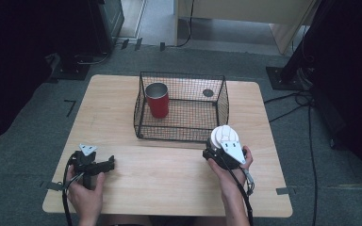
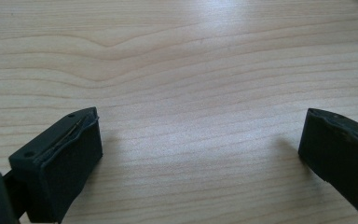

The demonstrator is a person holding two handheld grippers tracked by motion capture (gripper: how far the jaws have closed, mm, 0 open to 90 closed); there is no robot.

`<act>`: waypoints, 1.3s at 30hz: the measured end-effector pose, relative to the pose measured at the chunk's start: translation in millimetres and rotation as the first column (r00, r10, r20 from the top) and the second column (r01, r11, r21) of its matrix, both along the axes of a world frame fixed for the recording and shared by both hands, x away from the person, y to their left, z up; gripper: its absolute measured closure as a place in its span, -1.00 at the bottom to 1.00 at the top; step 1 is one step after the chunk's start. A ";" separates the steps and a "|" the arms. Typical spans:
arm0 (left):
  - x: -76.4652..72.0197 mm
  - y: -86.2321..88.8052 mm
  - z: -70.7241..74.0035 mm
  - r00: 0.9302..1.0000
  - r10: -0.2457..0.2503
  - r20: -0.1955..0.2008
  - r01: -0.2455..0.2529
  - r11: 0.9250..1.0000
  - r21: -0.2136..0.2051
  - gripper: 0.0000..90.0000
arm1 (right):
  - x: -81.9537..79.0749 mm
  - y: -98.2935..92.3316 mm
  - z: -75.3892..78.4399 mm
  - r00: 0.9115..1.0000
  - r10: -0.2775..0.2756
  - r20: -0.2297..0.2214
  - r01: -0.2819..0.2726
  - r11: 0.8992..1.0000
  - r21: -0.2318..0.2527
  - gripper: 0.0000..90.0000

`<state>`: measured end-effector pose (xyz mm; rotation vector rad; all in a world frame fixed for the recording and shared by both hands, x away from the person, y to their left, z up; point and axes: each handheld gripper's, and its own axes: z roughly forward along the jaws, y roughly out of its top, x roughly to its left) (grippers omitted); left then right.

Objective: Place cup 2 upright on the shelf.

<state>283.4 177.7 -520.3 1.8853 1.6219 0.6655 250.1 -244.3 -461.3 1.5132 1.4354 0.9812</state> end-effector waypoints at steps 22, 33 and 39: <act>0.0 0.0 0.0 1.000 0.000 0.000 0.000 1.000 0.001 -1.00 | -19.2 17.8 39.7 0.985 0.131 0.116 -0.134 0.991 0.023 -0.65; 0.0 -0.1 0.0 1.000 0.001 0.000 -0.001 1.000 0.000 -1.00 | -14.4 31.1 61.9 0.969 0.181 0.167 -0.186 0.982 0.017 -0.65; 0.0 0.0 0.1 1.000 0.000 -0.001 0.000 1.000 0.001 -1.00 | -6.8 37.6 70.4 0.965 0.195 0.176 -0.201 0.979 0.018 -0.65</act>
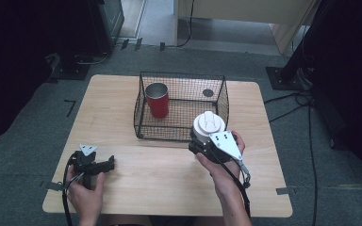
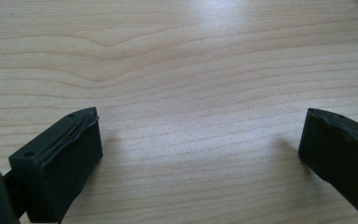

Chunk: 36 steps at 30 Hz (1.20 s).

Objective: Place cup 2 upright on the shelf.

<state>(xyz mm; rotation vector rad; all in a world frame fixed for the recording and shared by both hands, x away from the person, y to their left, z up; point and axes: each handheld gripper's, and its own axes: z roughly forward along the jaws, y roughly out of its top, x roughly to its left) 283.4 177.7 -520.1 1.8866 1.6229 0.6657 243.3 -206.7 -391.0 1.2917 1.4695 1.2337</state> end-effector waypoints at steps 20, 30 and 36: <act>0.0 0.0 0.1 1.000 0.000 -0.001 0.000 1.000 0.000 -1.00 | 33.1 22.2 24.3 0.999 0.035 0.035 -0.034 0.999 -0.029 -0.65; 0.0 0.0 0.1 1.000 0.000 -0.001 0.000 1.000 0.000 -1.00 | 49.3 26.6 34.3 0.998 0.035 0.049 -0.034 0.999 -0.019 -0.65; 0.0 0.0 0.0 1.000 0.000 0.000 0.000 1.000 0.000 -1.00 | 58.5 29.0 34.8 0.998 0.035 0.051 -0.034 0.999 -0.024 -0.65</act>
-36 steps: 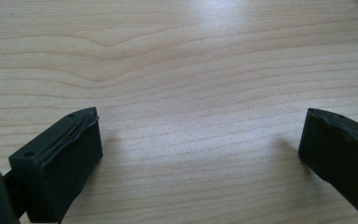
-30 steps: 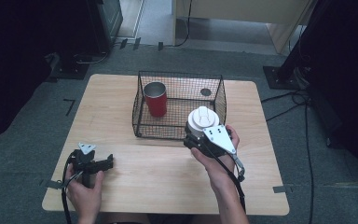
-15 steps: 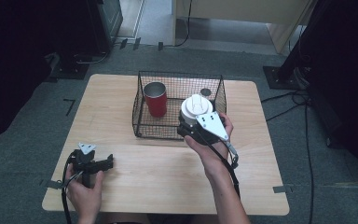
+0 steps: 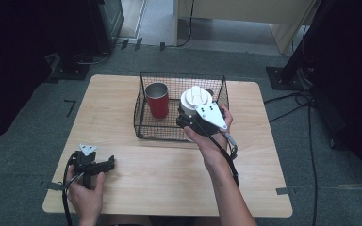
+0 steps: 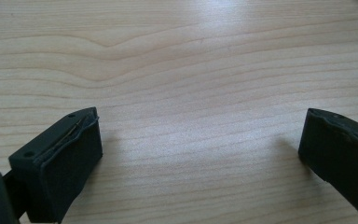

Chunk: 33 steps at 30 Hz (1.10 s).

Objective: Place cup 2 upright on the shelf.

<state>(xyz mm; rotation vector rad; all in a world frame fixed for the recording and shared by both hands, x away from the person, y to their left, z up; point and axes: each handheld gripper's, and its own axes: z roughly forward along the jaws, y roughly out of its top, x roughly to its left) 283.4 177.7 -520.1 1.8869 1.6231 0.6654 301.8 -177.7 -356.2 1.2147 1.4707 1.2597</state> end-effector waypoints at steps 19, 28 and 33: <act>-0.1 0.0 0.0 1.000 0.000 0.000 0.000 1.000 0.000 -1.00 | 33.1 -6.3 3.5 1.000 -0.025 -0.008 0.025 1.000 0.006 -0.65; 0.0 0.0 0.1 1.000 0.000 -0.001 0.000 1.000 0.001 -1.00 | 48.0 -3.7 2.4 0.999 -0.046 -0.007 0.046 0.999 -0.003 -0.65; 0.0 0.0 0.0 1.000 0.000 0.000 0.000 1.000 0.001 -1.00 | 58.5 -4.1 -0.2 0.998 -0.058 0.005 0.058 0.998 -0.009 -0.65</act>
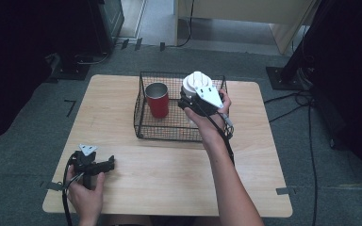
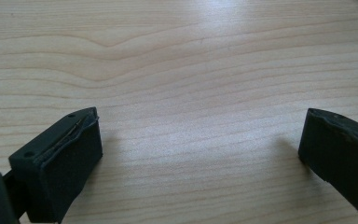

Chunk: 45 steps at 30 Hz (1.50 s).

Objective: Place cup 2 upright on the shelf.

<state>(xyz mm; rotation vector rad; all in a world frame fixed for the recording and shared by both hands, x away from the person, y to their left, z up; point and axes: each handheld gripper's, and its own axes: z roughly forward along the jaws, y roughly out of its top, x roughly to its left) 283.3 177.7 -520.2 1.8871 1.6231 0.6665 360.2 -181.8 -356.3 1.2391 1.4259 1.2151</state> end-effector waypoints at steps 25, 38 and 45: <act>0.0 0.0 0.0 1.000 0.000 0.000 0.000 1.000 -0.001 -1.00 | 63.2 0.2 -47.0 0.999 -0.013 -0.047 0.012 1.000 -0.028 -0.65; 0.0 0.0 0.0 1.000 0.000 -0.001 0.000 1.000 0.000 -1.00 | 78.2 7.4 -70.8 0.997 0.005 -0.075 -0.007 1.000 -0.020 -0.65; 0.0 0.0 0.0 1.000 0.000 -0.001 0.000 1.000 0.000 -1.00 | 81.1 7.5 -81.8 0.995 0.010 -0.104 -0.013 1.000 -0.025 -0.66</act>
